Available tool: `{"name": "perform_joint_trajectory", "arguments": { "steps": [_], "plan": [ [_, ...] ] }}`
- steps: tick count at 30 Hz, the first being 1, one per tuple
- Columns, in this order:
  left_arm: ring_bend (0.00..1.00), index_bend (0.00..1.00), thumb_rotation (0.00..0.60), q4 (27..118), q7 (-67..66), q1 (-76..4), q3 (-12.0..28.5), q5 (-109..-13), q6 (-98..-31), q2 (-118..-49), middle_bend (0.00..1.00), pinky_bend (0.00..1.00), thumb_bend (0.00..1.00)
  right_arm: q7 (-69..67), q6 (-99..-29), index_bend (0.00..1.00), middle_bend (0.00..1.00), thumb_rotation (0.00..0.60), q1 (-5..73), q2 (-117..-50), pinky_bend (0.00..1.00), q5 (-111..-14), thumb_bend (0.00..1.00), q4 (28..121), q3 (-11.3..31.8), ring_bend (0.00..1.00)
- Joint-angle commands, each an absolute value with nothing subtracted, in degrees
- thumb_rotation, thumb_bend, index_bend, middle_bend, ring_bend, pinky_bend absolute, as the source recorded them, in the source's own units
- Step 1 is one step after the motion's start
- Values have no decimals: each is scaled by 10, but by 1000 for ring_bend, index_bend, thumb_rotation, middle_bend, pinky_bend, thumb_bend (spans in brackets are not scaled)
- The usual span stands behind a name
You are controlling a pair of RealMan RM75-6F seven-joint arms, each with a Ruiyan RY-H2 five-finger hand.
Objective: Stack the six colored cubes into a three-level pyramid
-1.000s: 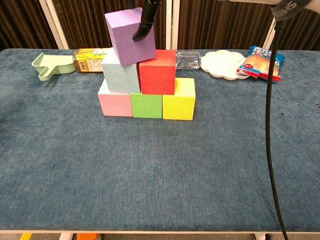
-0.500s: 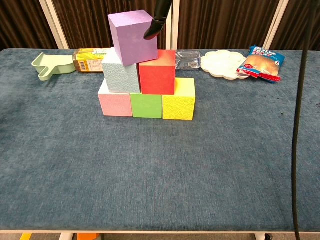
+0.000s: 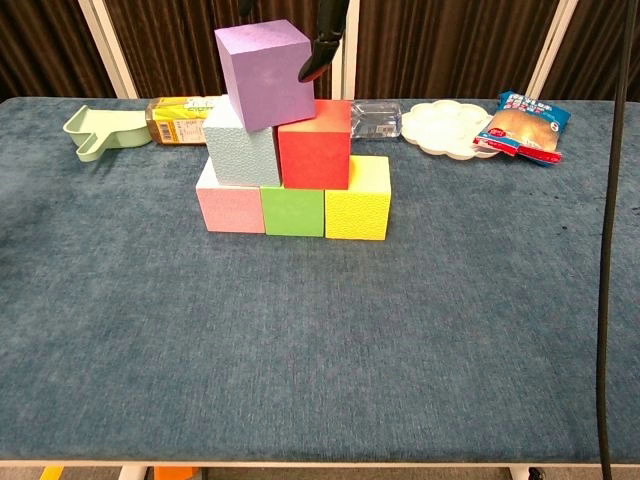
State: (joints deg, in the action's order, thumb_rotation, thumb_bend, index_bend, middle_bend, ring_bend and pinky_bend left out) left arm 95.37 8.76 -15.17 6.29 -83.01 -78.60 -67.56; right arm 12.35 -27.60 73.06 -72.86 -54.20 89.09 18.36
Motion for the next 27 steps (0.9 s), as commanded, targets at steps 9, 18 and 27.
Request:
{"name": "perform_joint_trajectory", "arguments": {
  "steps": [9, 18, 27],
  "plan": [
    [87, 125, 600, 954, 89, -152, 65, -829, -787, -675, 87, 82, 93, 100, -297, 187, 319, 600, 743, -746, 0, -549, 78, 870, 171, 0],
    [87, 125, 600, 956, 87, -152, 65, -834, -788, -674, 87, 81, 93, 162, -379, 193, 361, 600, 752, -736, 0, -468, 80, 916, 153, 0],
    [87, 125, 600, 951, 95, -151, 63, -839, -791, -674, 87, 81, 92, 260, -480, 195, 380, 600, 787, -753, 0, -299, 74, 974, 141, 15]
  ]
}}
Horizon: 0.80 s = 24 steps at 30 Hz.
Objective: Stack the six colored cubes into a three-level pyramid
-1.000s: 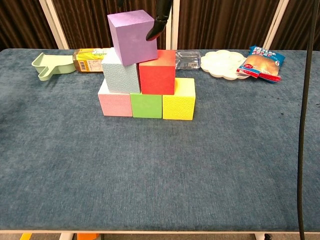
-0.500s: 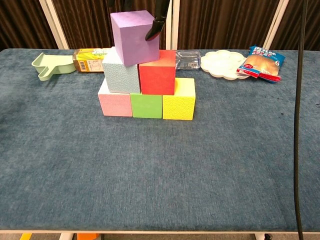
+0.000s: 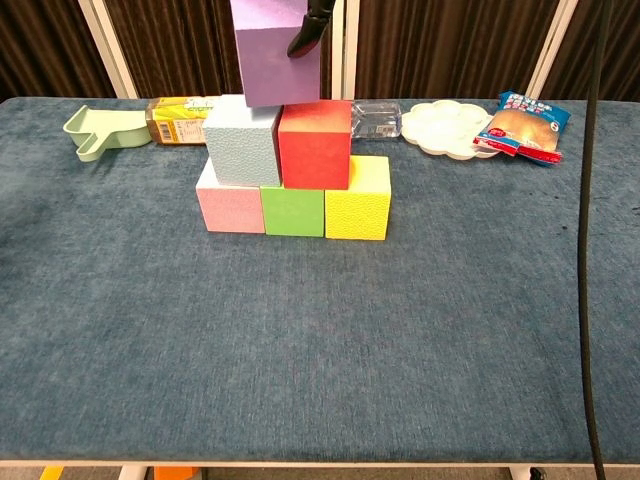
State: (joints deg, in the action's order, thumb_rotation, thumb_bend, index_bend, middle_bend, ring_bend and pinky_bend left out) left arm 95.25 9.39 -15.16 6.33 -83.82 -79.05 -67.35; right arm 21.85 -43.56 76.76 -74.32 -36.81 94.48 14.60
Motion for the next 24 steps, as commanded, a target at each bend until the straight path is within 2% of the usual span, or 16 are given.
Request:
{"name": "perform_joint_trajectory", "arguments": {
  "steps": [1, 6, 24],
  "plan": [
    [87, 125, 600, 950, 96, -151, 62, -839, -791, -675, 87, 81, 92, 268, -488, 195, 379, 600, 791, -756, 0, -286, 73, 977, 140, 15],
    [87, 125, 600, 945, 100, -150, 61, -840, -791, -677, 87, 81, 92, 291, -510, 194, 379, 600, 804, -764, 0, -230, 73, 992, 142, 15],
    [87, 125, 600, 937, 108, -151, 61, -844, -793, -682, 87, 81, 92, 332, -564, 161, 380, 600, 823, -769, 0, -144, 71, 1021, 158, 15]
  ]
}}
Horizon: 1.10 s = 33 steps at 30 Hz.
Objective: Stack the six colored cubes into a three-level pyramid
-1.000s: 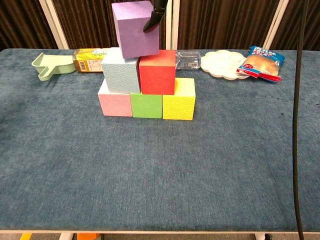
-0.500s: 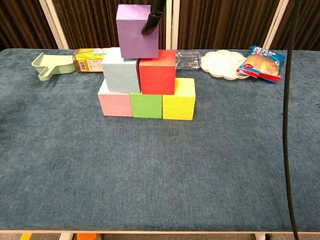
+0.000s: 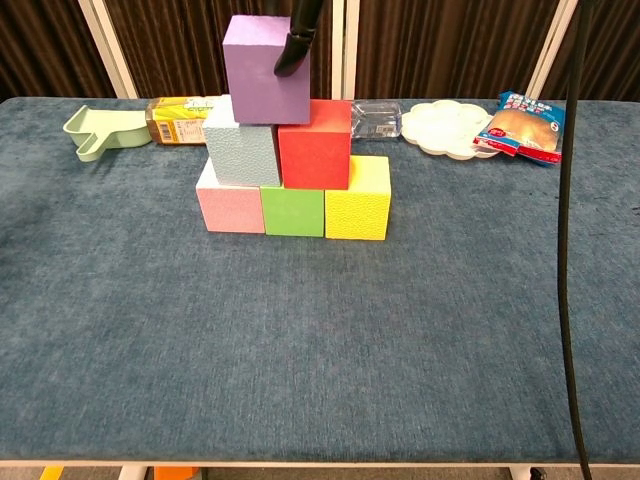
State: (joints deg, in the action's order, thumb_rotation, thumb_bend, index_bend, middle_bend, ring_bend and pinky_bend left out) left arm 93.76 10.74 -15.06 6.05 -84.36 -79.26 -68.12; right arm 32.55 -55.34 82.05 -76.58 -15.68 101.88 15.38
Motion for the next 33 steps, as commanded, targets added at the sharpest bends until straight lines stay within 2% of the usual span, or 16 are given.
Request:
{"name": "perform_joint_trajectory", "arguments": {
  "steps": [1, 14, 19, 24, 33],
  "plan": [
    [87, 125, 600, 936, 108, -151, 60, -844, -793, -682, 87, 81, 92, 334, -567, 159, 380, 600, 824, -770, 0, -139, 71, 1021, 159, 15],
    [87, 125, 600, 930, 114, -150, 59, -844, -792, -684, 87, 81, 92, 352, -572, 107, 366, 600, 829, -787, 0, -110, 59, 1013, 171, 15],
    [87, 125, 600, 928, 116, -150, 59, -844, -792, -685, 87, 81, 92, 347, -560, 46, 243, 600, 820, -778, 0, -113, 57, 1019, 172, 0],
    [88, 125, 600, 928, 115, -152, 60, -843, -790, -685, 87, 81, 92, 328, -527, 28, 189, 600, 800, -758, 0, -150, 57, 1021, 167, 0],
    [87, 125, 600, 935, 110, -154, 62, -840, -788, -684, 87, 81, 92, 290, -466, 39, 234, 600, 784, -755, 0, -218, 58, 986, 160, 0]
  ]
}}
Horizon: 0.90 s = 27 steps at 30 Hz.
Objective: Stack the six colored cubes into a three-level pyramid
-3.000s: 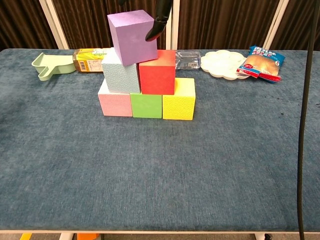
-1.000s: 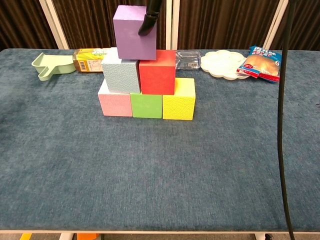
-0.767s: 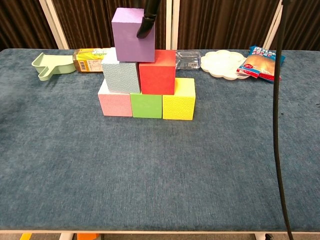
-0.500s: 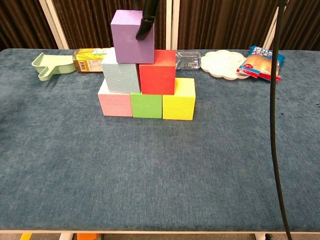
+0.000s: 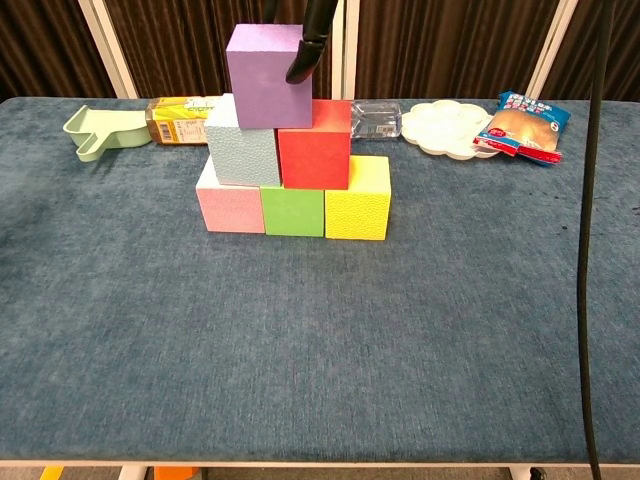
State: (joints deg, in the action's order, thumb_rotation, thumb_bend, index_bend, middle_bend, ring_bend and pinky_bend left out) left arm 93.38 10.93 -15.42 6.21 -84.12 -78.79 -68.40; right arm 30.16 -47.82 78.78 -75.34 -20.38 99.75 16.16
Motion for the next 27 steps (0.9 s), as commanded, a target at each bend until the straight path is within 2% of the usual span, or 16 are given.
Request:
{"name": "perform_joint_trajectory", "arguments": {
  "steps": [1, 9, 27],
  "plan": [
    [87, 125, 600, 935, 109, -154, 62, -840, -788, -683, 87, 81, 92, 289, -464, 54, 247, 600, 785, -757, 0, -222, 59, 984, 159, 0],
    [87, 125, 600, 934, 110, -153, 62, -838, -788, -684, 87, 82, 92, 285, -482, 134, 347, 600, 787, -771, 0, -234, 61, 975, 153, 13],
    [87, 125, 600, 929, 113, -154, 62, -841, -788, -686, 80, 81, 92, 312, -527, 134, 352, 600, 803, -775, 0, -176, 59, 995, 157, 14]
  ]
}}
